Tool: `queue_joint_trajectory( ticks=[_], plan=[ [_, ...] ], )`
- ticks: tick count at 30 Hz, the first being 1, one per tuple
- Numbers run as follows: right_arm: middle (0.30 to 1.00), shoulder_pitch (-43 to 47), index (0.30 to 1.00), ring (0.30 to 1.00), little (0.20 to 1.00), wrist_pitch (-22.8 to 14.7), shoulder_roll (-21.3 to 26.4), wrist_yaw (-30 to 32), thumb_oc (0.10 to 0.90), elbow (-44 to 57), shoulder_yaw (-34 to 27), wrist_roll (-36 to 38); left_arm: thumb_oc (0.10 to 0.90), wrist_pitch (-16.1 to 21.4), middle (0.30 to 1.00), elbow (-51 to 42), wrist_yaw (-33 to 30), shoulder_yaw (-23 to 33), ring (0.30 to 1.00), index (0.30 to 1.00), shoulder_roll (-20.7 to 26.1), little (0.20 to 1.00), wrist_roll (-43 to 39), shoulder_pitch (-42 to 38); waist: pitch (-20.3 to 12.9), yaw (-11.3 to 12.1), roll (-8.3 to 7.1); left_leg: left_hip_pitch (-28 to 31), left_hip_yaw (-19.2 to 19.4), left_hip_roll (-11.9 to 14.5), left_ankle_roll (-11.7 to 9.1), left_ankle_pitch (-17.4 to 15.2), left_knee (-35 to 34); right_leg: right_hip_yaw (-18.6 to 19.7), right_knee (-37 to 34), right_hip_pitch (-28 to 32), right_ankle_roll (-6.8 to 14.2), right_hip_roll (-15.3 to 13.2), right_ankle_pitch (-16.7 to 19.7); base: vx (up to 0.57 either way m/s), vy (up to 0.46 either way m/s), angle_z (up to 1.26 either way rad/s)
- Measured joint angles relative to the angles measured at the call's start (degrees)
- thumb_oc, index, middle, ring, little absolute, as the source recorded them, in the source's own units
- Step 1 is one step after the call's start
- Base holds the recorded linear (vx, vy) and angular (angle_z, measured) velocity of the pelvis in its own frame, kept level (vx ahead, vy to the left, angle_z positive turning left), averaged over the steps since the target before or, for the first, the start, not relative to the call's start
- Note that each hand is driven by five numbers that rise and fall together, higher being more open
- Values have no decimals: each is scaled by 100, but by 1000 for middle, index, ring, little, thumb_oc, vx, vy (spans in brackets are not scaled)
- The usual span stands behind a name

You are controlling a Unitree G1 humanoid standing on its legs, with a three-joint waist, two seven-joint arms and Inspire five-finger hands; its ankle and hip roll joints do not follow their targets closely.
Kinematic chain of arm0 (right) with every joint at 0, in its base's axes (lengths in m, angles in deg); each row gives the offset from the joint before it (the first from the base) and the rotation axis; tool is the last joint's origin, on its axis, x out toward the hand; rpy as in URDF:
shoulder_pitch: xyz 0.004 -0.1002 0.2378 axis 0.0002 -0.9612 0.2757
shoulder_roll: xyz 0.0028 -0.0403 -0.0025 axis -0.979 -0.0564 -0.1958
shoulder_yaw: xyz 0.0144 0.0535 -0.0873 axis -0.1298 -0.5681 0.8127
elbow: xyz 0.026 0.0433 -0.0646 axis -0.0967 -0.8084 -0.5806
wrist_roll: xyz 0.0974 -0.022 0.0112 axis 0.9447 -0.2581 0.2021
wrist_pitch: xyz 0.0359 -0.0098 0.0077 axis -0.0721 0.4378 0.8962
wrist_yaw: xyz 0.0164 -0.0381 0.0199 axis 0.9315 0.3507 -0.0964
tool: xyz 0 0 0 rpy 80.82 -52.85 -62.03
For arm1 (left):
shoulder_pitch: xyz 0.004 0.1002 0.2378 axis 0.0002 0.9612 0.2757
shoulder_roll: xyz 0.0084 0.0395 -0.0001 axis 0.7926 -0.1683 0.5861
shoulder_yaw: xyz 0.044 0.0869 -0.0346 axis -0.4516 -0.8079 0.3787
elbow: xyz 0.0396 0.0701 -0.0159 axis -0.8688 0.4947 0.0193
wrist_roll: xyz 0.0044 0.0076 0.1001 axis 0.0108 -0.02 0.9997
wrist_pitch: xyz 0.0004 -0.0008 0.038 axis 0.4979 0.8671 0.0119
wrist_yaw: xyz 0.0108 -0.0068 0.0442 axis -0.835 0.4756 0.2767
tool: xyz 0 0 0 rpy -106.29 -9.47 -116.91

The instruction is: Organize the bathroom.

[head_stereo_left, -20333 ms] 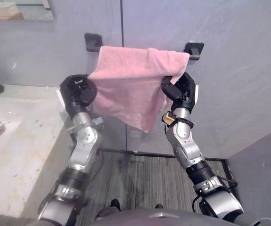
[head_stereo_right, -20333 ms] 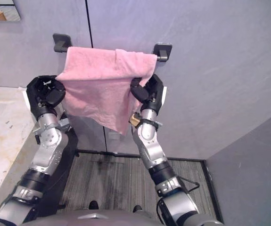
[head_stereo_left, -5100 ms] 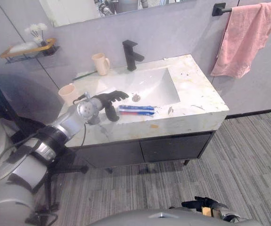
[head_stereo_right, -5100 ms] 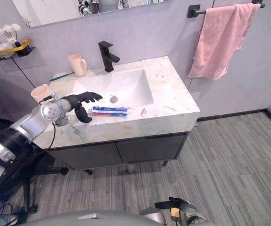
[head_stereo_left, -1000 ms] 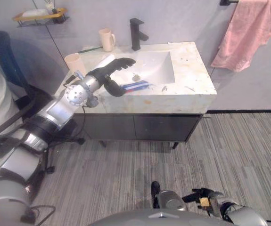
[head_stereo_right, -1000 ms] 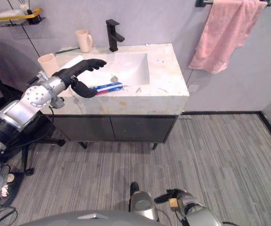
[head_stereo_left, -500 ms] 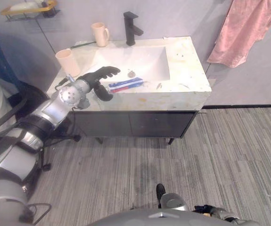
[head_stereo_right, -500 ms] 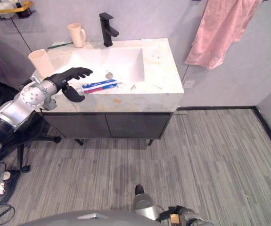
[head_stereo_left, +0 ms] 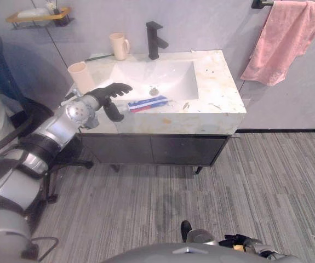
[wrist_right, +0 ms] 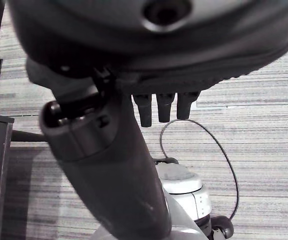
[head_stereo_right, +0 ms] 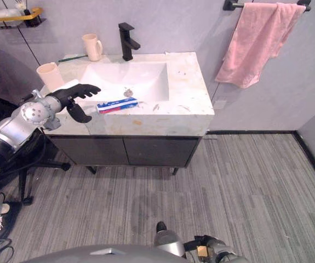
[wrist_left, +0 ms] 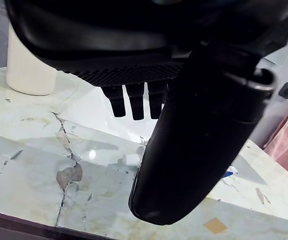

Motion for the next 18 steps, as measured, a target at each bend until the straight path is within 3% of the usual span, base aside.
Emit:
queue_joint_trajectory(
  ticks=[18],
  plan=[
    [900, -277, 900, 900, 900, -105, -17, 21, 800, -91, -29, 17, 800, -560, 900, -4, 250, -3, 900, 900, -260, 900, -140, -2, -212, -196, 86, -83, 97, 8, -3, -1, 0, 37, -12, -102, -9, 21, 7, 23, -16, -2]
  ],
)
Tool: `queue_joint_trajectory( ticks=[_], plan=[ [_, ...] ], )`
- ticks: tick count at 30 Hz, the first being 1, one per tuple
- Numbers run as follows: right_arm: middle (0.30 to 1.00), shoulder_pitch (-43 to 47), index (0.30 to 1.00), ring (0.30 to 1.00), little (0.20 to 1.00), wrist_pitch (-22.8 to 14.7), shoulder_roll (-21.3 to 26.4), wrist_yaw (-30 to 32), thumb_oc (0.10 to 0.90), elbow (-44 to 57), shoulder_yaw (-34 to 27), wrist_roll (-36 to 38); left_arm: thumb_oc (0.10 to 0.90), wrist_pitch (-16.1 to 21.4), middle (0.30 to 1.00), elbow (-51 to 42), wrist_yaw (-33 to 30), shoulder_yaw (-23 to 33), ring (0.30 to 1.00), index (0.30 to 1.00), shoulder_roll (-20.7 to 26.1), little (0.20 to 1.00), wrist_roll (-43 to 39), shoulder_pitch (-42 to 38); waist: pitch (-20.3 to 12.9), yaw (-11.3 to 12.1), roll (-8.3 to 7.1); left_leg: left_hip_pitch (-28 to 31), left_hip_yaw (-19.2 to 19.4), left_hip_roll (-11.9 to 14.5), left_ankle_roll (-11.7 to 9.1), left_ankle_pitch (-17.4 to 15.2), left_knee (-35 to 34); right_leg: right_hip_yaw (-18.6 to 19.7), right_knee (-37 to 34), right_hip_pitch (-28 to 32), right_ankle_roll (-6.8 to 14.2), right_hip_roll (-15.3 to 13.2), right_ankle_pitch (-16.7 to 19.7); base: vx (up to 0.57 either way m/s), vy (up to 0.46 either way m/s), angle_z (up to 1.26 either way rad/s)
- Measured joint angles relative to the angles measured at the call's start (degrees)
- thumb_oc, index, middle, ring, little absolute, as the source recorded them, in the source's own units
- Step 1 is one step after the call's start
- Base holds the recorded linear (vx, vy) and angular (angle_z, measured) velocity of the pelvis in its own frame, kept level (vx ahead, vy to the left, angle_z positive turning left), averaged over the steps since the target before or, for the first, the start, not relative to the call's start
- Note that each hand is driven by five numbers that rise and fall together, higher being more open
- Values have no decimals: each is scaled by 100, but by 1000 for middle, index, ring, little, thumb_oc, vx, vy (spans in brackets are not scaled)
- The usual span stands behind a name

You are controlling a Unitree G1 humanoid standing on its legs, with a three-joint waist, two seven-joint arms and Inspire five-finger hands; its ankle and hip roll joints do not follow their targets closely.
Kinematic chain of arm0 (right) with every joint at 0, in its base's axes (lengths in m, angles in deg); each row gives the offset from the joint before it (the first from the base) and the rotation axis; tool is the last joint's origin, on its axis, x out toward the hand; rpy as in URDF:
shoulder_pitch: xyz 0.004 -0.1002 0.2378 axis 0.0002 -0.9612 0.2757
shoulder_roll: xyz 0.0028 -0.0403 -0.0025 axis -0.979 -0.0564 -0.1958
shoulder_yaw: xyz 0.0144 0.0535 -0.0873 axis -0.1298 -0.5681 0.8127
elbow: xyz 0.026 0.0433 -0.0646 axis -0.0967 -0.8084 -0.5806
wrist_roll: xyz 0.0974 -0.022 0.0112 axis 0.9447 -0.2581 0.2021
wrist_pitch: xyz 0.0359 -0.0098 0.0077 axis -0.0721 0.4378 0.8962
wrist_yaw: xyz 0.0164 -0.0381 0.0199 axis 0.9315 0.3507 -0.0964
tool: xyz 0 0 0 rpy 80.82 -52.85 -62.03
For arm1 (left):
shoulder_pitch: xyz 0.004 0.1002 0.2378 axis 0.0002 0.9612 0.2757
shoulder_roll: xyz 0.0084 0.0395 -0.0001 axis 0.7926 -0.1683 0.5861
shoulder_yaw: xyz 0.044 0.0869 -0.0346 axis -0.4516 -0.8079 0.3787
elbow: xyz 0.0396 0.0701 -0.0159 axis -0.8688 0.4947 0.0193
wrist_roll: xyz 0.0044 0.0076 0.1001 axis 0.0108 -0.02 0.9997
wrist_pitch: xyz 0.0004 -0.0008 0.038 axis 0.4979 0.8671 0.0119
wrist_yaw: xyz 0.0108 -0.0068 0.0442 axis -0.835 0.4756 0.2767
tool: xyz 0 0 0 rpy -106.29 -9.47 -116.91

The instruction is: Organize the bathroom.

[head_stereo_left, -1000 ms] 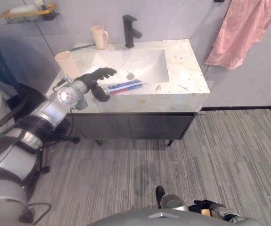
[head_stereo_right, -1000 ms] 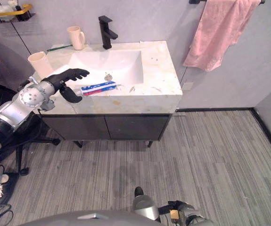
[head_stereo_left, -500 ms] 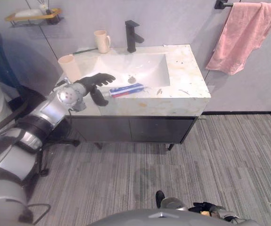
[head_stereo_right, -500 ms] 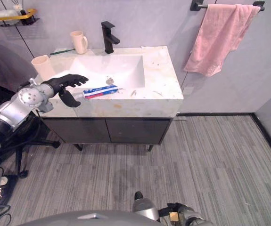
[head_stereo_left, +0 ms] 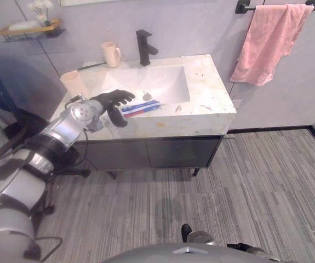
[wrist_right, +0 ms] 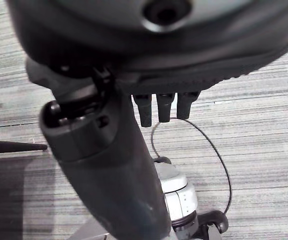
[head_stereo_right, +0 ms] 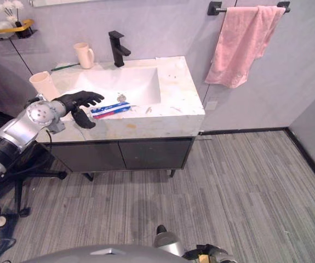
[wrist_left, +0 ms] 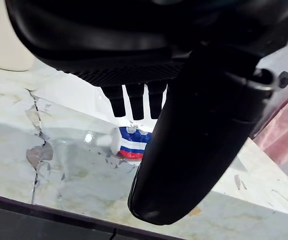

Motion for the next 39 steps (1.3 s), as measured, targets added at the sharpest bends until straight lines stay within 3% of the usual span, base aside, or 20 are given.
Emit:
queue_joint_trajectory(
  ticks=[6, 25, 39],
  plan=[
    [900, -58, 900, 900, 900, -19, 0, 13, 800, 0, -12, 6, 800, -403, 900, -3, 63, -3, 900, 900, -49, 900, -23, -17, -34, -62, 53, -48, 27, 22, -2, -1, -1, 42, -74, -18, -39, 36, 37, 0, 0, 0],
    [900, -159, 900, 900, 900, -129, 1, -2, 800, 7, -27, 19, 800, -790, 900, -8, 55, -111, 900, 900, -49, 900, 99, -484, -12, -130, 103, -189, 58, 66, -60, -2, 1, 19, -161, -130, -75, 82, 61, 0, 0, 0],
    [900, -162, 900, 900, 900, -122, 17, -12, 800, 62, -86, 240, 800, -1052, 900, -6, 56, -135, 900, 900, -157, 900, 485, -483, 188, -161, 152, -282, 59, 68, -103, 0, 1, -29, -157, -221, -78, 75, 63, -1, -2, 0]
  ],
)
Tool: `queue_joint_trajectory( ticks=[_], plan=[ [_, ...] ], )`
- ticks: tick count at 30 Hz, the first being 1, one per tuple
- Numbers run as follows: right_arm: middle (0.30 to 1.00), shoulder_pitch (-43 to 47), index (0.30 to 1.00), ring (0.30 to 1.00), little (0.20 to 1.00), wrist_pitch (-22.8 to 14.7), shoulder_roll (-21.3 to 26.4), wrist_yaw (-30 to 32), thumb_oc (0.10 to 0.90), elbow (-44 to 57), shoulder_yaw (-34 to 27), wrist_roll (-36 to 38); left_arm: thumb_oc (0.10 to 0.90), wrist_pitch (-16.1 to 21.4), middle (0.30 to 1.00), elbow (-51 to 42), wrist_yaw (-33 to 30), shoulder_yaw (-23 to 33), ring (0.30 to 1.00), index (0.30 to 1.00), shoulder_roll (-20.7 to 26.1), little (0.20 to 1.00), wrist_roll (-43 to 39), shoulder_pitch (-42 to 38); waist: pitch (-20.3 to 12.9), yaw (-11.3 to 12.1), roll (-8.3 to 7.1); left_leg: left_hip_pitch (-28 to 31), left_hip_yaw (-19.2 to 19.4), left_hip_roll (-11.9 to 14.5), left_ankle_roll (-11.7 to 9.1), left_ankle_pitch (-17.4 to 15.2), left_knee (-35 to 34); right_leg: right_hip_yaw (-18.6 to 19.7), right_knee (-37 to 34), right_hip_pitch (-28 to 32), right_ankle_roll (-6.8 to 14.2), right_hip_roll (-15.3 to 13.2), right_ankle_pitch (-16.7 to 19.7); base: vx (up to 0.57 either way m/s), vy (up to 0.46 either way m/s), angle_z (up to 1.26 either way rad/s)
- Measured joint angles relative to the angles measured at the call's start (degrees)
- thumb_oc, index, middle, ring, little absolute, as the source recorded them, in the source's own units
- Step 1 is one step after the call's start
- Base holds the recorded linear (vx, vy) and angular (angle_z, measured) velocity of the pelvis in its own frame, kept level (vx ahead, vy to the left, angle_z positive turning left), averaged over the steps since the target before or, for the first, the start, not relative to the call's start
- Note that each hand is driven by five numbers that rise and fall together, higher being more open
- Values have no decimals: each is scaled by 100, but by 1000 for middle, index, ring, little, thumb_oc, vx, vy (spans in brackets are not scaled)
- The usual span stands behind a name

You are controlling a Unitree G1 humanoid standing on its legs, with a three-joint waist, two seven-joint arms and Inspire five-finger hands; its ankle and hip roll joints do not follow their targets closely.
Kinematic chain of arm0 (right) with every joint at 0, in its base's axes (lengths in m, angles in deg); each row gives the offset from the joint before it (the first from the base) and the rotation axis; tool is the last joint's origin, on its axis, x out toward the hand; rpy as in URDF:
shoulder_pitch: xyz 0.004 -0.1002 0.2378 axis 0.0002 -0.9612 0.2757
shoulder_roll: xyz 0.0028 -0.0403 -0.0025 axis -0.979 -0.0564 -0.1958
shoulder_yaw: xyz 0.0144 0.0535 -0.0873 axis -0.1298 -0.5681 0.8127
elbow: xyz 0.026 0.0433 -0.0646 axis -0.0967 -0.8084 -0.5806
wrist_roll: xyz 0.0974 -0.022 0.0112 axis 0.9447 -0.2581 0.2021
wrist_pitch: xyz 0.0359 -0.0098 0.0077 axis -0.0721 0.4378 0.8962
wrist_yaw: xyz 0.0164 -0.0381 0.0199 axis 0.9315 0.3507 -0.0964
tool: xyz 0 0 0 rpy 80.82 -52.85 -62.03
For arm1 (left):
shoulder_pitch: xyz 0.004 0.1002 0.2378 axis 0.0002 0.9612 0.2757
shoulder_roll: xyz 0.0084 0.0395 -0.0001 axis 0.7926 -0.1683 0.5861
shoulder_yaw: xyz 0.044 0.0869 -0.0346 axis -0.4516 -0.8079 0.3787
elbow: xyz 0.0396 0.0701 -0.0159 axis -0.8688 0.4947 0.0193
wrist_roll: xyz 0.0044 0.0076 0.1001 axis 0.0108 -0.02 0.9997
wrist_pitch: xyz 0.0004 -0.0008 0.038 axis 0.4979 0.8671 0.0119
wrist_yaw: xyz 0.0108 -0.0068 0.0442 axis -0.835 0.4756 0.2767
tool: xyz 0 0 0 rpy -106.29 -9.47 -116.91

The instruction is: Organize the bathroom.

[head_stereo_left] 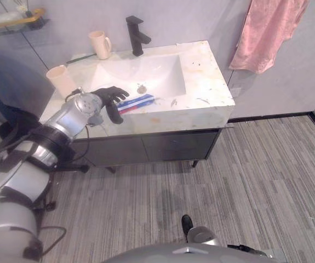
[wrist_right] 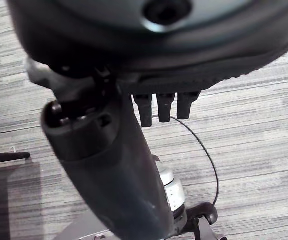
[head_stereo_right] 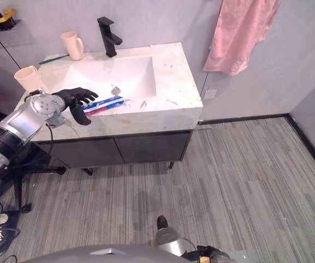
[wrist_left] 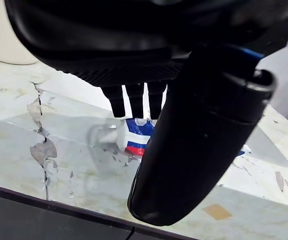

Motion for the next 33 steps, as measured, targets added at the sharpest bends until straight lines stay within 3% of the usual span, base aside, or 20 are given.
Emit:
queue_joint_trajectory(
  ticks=[11, 12, 14, 15, 28, 33],
  plan=[
    [900, 5, 900, 900, 900, -28, 0, -1, 800, 76, 5, 10, 800, -143, 900, 0, -537, 0, 900, 900, -259, 900, 492, 0, 93, -122, -43, -4, 16, -1, -6, -3, 0, -4, -6, -1, 0, -1, -2, 0, 0, 0],
    [900, 11, 900, 900, 900, -25, 0, -1, 800, 102, 6, 11, 745, -200, 818, -1, -538, 0, 818, 818, -274, 818, 498, 0, 99, -126, -49, -4, 19, -1, -6, -3, 0, -1, -6, -2, 0, -1, -2, 0, 0, 0],
    [900, 1, 900, 900, 900, -28, 0, 1, 800, 112, 5, 11, 478, -275, 418, -1, -537, 0, 418, 418, -324, 418, 628, 1, 106, -128, -55, -5, 23, -1, -6, -3, -1, 0, -5, -1, 0, -2, -2, 0, 0, 0],
    [900, 1, 900, 900, 900, -24, 0, 0, 800, 113, 5, 11, 400, -294, 300, -1, -540, 0, 300, 300, -350, 300, 703, 0, 110, -127, -61, -5, 23, -2, -6, -3, -1, 0, -5, -1, 0, -2, -2, 0, 0, 0],
    [900, 13, 900, 900, 900, -35, 0, 12, 800, 194, -111, 389, 400, -354, 300, -5, -709, -278, 300, 300, -410, 300, 1594, -5, 121, -211, -77, 2, 26, -6, -6, -3, 0, 1, -3, 1, -2, -7, 0, 0, 0, 0],
    [900, -1, 900, 900, 900, -187, -5, 176, 800, 296, -411, 1034, 400, -210, 300, -54, -1561, -276, 300, 300, -407, 300, 1028, 17, 133, -215, -94, 2, 26, -5, -6, -3, 0, 4, -3, 2, -2, -5, 0, -50, 12, 0]
  ],
)
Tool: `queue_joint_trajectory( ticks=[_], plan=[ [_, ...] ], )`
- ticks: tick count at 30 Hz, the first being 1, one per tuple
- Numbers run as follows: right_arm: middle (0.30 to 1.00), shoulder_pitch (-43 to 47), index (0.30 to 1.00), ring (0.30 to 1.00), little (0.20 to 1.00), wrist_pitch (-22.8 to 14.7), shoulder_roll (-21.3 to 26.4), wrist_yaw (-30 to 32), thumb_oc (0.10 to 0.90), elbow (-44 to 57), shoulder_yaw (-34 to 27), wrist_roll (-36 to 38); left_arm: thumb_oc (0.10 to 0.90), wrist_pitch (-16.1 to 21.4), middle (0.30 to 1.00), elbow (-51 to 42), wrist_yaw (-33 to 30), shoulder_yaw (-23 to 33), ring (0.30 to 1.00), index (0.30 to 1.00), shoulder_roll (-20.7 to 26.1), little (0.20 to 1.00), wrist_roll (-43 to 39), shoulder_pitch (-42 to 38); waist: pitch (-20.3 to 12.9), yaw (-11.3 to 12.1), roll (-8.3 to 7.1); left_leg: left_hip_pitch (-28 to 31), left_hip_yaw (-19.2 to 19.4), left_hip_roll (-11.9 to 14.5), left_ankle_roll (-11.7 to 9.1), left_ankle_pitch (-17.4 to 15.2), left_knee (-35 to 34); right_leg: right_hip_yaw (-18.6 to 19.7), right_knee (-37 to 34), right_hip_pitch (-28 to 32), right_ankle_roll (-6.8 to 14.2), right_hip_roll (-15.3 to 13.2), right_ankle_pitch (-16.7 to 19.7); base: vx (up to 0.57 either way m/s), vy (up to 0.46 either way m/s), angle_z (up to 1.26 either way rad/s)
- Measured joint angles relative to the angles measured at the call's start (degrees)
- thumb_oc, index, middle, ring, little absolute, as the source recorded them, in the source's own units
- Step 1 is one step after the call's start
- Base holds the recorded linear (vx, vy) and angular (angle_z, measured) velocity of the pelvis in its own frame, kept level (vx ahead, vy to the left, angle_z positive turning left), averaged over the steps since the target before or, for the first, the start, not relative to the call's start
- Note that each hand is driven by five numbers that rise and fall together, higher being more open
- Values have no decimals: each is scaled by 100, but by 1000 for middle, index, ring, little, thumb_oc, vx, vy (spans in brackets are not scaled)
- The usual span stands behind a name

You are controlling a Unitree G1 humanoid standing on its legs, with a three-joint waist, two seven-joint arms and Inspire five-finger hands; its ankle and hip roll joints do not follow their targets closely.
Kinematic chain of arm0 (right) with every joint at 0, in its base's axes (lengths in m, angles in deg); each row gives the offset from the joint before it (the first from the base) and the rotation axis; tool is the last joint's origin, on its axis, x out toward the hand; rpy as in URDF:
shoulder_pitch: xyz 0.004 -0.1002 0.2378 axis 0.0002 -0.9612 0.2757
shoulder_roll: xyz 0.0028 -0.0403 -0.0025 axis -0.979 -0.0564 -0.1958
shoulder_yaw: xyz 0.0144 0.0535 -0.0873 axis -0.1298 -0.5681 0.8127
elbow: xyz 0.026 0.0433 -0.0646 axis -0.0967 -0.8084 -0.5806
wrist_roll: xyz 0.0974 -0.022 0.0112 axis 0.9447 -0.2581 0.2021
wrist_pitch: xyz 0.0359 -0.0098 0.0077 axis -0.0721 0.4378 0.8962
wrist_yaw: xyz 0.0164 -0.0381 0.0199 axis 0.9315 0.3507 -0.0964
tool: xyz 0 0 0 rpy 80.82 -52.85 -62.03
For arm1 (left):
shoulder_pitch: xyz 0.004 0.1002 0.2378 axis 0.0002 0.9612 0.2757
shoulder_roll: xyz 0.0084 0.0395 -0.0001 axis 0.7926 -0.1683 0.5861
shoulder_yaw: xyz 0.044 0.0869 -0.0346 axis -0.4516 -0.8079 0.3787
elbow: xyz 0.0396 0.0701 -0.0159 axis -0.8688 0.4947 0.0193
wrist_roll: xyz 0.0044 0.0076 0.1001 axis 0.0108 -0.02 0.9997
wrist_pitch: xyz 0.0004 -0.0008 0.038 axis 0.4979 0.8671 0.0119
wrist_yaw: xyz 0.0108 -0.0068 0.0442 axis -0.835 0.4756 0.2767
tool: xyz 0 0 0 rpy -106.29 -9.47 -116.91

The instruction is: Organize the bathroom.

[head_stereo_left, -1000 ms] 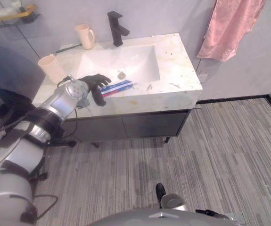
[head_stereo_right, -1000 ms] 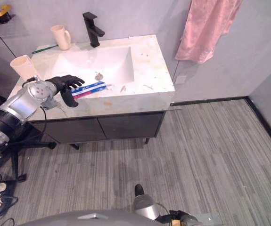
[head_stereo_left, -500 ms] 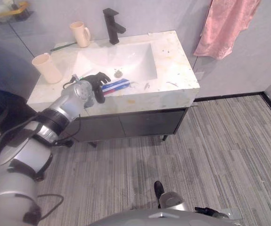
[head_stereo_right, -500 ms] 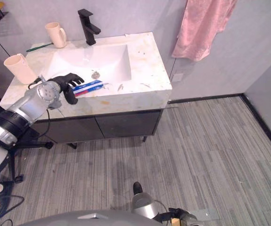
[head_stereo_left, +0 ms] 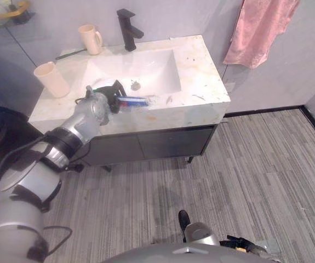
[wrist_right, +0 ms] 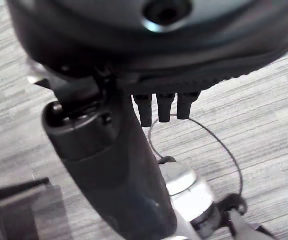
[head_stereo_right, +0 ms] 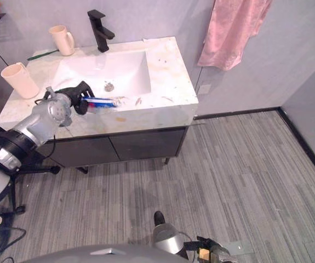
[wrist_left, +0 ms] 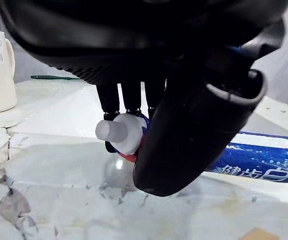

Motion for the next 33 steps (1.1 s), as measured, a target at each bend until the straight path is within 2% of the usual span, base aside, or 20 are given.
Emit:
queue_joint_trajectory(
  ticks=[2, 3, 5, 7, 8, 9, 10, 12, 13, 15, 18, 21, 22, 23, 24, 25, 27, 30, 31, 33],
  plan=[
    [900, -53, 900, 900, 900, -93, -2, 126, 800, 119, -263, 417, 400, 30, 300, -222, -325, 220, 300, 300, 3, 300, -345, 123, 11, 16, -17, 0, -1, 0, 0, 0, 0, 1, 1, 1, -1, 0, 1, -74, 4, -2],
    [900, -195, 900, 900, 900, -208, -42, 289, 800, 476, -809, 988, 400, 275, 300, -735, -748, 1039, 300, 300, -25, 300, -945, 653, 27, -19, -36, 4, 15, 3, -1, -1, -1, 20, -2, -2, -5, 9, 4, -72, -1, -5],
    [900, -284, 900, 900, 900, -374, -73, 446, 800, 776, -1144, 1358, 400, 589, 300, -1181, -1113, 1700, 300, 300, -135, 300, -1407, 1132, 43, -40, -63, 6, 31, 11, -9, -7, -1, 42, -6, 2, -5, 20, 4, -79, -10, -4],
    [900, -391, 900, 900, 900, -672, -81, 959, 800, 1219, -1563, 1724, 400, 1083, 300, -1577, -1717, 2203, 300, 300, -359, 300, -2092, 1418, 125, 37, -206, 8, 39, 17, -9, -7, 2, 67, 7, -3, -21, 39, 19, -102, -29, -5],
    [900, -455, 900, 900, 900, -704, -113, 1202, 800, 1678, -1864, 1853, 400, 1264, 300, -1858, -1854, 2718, 300, 300, -572, 300, -2366, 1768, 132, 25, -217, 13, 76, 17, -12, -10, 1, 106, 7, -12, -20, 45, 19, -76, -17, -13],
    [900, -599, 900, 900, 900, -995, -122, 1652, 800, 2119, -2085, 1837, 400, 1647, 300, -2116, -2216, 3145, 300, 300, -884, 300, -2703, 2134, 132, 12, -238, 25, 92, 27, -22, -19, 1, 154, 4, -7, -21, 61, 19, -52, 3, -9],
    [900, -598, 900, 900, 900, -1091, -101, 1970, 800, 2391, -2232, 1821, 400, 1770, 300, -2195, -2348, 3264, 300, 300, -971, 300, -2873, 2214, 141, 22, -293, 28, 89, 33, -22, -19, 2, 163, 7, -4, -23, 85, 20, -68, 17, -7],
    [900, -731, 900, 900, 900, -1150, -11, 3018, 800, 3644, -2744, 1542, 400, 2167, 300, -2422, -2696, 3757, 300, 300, -1313, 300, -3346, 2542, 157, -5, -359, 64, 117, 44, -27, -24, 2, 216, 8, 6, -24, 95, 21, -85, 39, -7],
    [900, -725, 900, 900, 900, -1152, 87, 3265, 800, 3937, -2910, 1418, 400, 2250, 300, -2422, -2794, 3859, 300, 300, -1414, 300, -3443, 2572, 157, 0, -369, 69, 126, 42, -27, -25, 4, 229, 10, 7, -29, 98, 27, -89, 46, -9],
    [900, -637, 900, 900, 900, -1227, 583, 3992, 800, 5153, -3458, 542, 400, 2482, 300, -2422, -3129, 4215, 300, 300, -1836, 300, -3801, 2618, 155, 29, -365, 100, 170, 22, -20, -40, 2, 320, -2, 7, -25, 98, 31, -48, 51, -17],
    [900, -417, 900, 900, 900, -1551, 1333, 4331, 800, 6535, -3672, -248, 400, 2855, 300, -2425, -3388, 4368, 300, 300, -2093, 300, -3983, 2766, 151, 7, -393, 97, 242, 21, -9, -72, 47, 401, -10, -5, -28, 114, 67, -26, 46, -19],
    [900, 546, 900, 900, 900, -2139, 1850, 4300, 800, 8105, -3360, -734, 400, 3024, 300, -2423, -3704, 4290, 300, 300, -2492, 300, -4011, 2924, 118, 13, -446, 109, 345, 53, -11, -117, 105, 520, -13, -4, -47, 177, 95, -34, 49, -25],
    [900, 1347, 900, 900, 900, -2352, 1871, 4115, 800, 8709, -2846, -868, 400, 3028, 300, -2415, -3809, 4134, 300, 300, -2718, 300, -4015, 2936, 107, 58, -473, 95, 404, 74, -28, -156, 185, 568, -12, -4, -79, 206, 120, -31, 28, -17],
    [900, 1719, 900, 900, 900, -2408, 1939, 3920, 800, 8891, -2516, -905, 400, 3027, 300, -2415, -3867, 4009, 300, 300, -2786, 300, -4026, 2936, 106, 93, -474, 99, 420, 81, -29, -159, 191, 589, -12, -4, -87, 218, 126, -34, 12, -14],
    [900, 2284, 900, 900, 900, -2410, 2205, 3442, 800, 9113, -1846, -907, 400, 3026, 300, -2417, -3900, 3715, 300, 300, -2848, 300, -4027, 2934, 104, 140, -478, 89, 416, 97, -29, -158, 209, 585, -12, -4, -93, 232, 133, -33, -2, -1],
    [900, 2679, 900, 900, 900, -2333, 2441, 2886, 800, 9227, -1261, -919, 400, 3025, 300, -2417, -3893, 3454, 300, 300, -2929, 300, -4021, 2933, 87, 199, -504, 88, 395, 116, -30, -157, 226, 568, -15, -4, -99, 247, 136, -29, -6, 7],
    [900, 3160, 900, 900, 900, -2065, 2500, 1844, 800, 9340, -414, -862, 400, 3012, 300, -2417, -3900, 3123, 300, 300, -3082, 300, -4016, 2939, 18, 355, -617, 52, 355, 182, -34, -157, 249, 506, -18, -6, -113, 296, 135, -15, -5, 13],
    [900, 3513, 900, 900, 900, -1494, 2160, 839, 800, 9236, 458, -791, 400, 3021, 300, -2400, -3903, 2959, 300, 300, -3148, 300, -3973, 2950, -83, 548, -772, -8, 230, 243, -90, -124, 262, 373, -23, -15, -147, 329, 143, -8, -6, 19],
    [900, 3788, 900, 900, 900, -1117, 1911, 427, 800, 8967, 936, -780, 400, 3021, 300, -2377, -3903, 2963, 300, 300, -3149, 300, -3972, 2944, -87, 579, -776, -10, 197, 258, -99, -123, 265, 315, -26, 1, -149, 332, 144, -2, -9, 13],
    [900, 3837, 900, 900, 900, -704, 1849, 24, 800, 8809, 1314, -787, 400, 3022, 300, -2384, -3882, 2948, 300, 300, -3148, 300, -3955, 2944, -88, 728, -777, -35, 120, 261, -115, -113, 265, 268, -27, 7, -164, 323, 136, 5, -15, 18]
  ],
)
